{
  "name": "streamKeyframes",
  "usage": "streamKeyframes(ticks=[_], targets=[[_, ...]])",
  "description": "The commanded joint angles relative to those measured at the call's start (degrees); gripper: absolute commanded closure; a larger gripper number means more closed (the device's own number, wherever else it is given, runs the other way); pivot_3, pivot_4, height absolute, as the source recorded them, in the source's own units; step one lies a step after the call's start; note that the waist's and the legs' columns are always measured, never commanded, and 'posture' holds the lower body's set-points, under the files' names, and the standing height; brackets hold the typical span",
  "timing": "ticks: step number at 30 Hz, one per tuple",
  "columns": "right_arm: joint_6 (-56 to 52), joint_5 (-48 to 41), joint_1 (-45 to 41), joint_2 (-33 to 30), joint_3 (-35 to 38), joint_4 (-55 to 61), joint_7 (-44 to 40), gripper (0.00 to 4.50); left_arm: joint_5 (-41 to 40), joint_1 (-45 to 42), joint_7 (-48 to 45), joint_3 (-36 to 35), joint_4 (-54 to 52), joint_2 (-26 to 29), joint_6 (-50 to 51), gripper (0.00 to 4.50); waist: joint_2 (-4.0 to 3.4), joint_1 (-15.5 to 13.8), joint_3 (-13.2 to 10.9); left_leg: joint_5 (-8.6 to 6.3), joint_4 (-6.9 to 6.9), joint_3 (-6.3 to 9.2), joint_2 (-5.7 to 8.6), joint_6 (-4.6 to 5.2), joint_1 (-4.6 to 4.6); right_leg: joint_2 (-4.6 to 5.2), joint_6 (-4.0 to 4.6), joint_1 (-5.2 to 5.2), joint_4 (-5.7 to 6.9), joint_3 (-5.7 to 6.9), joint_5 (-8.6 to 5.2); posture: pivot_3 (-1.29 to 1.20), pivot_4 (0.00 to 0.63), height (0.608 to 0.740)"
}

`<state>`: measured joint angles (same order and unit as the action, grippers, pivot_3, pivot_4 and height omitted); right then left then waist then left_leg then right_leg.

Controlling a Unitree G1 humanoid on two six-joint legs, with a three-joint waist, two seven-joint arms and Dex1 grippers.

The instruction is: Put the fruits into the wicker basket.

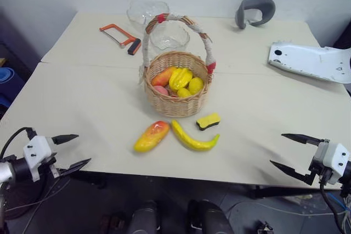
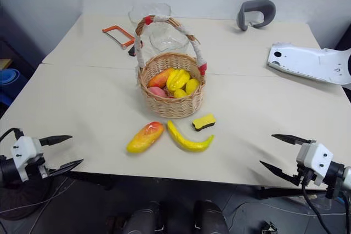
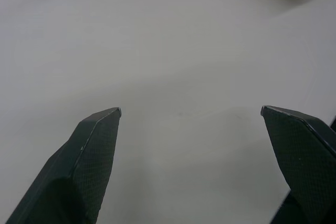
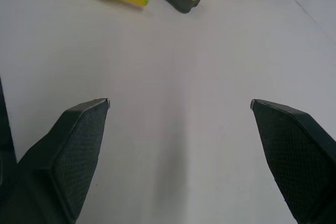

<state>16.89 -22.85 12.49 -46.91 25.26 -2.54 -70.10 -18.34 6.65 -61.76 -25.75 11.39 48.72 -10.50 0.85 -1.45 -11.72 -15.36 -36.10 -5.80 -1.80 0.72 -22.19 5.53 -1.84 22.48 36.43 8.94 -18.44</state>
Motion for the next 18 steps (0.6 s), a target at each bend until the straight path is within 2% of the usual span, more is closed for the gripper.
streamKeyframes(ticks=[1, 7, 9, 11, 15, 18], targets=[[0.0, -1.8, 1.7, -0.9, 2.1, 0.6, -0.7, 0.07, 1.0, -0.4, 1.0, 0.4, 1.2, 0.3, -0.6, 0.0, 0.0, 0.0, 0.0, -0.01, -0.01, -0.01, 0.0, 0.01, 0.01, 0.0, 0.0, -0.01, 0.0, 0.0, 0.0, 0.0, 0.15, 0.74], [-0.8, -1.2, 1.6, -1.3, 2.6, 0.1, 1.4, 0.07, -1.0, -2.5, -2.6, 2.6, 2.6, 1.5, 1.0, 0.0, 0.0, 0.2, 0.0, -0.02, -0.07, -0.06, -0.03, 0.03, 0.05, 0.0, -0.01, -0.02, 0.05, -0.02, 0.01, 0.0, 0.15, 0.74], [-3.2, -2.1, 0.6, -2.3, 2.6, 0.5, 1.7, 0.07, -5.9, -4.4, -7.5, 2.3, 1.7, 0.4, 0.1, 0.0, -0.02, 0.2, 0.0, -0.02, -0.07, -0.06, -0.03, 0.02, 0.06, 0.0, -0.01, -0.01, 0.07, -0.02, 0.01, 0.0, 0.15, 0.74], [-10.6, -5.4, -0.9, -4.7, 1.1, 3.4, 0.3, 0.07, -8.9, -6.1, -10.3, 2.3, 1.6, 0.0, 1.7, 0.0, -0.04, 0.1, 0.0, -0.02, -0.08, -0.07, -0.03, 0.02, 0.04, 0.01, -0.01, 0.0, 0.08, -0.04, 0.01, 0.0, 0.15, 0.74], [-16.0, -3.7, -11.2, -6.9, -7.0, 5.5, -0.6, 0.07, -11.8, -8.0, -16.4, 5.6, -0.9, 0.8, 6.0, 0.0, -0.04, 1.0, 0.0, -0.01, -0.1, -0.1, -0.07, 0.02, 0.11, -0.01, 0.0, -0.02, 0.14, -0.05, 0.01, 0.0, 0.15, 0.74], [-18.3, 1.4, -23.3, -5.3, -16.9, 2.6, -1.2, 0.07, -15.7, -9.6, -15.8, 8.1, -6.8, -1.0, 13.0, 0.0, -0.06, 1.5, 0.0, 0.02, -0.11, -0.11, -0.07, -0.03, 0.08, -0.02, 0.0, 0.04, 0.22, -0.04, 0.01, 0.0, 0.15, 0.74]])
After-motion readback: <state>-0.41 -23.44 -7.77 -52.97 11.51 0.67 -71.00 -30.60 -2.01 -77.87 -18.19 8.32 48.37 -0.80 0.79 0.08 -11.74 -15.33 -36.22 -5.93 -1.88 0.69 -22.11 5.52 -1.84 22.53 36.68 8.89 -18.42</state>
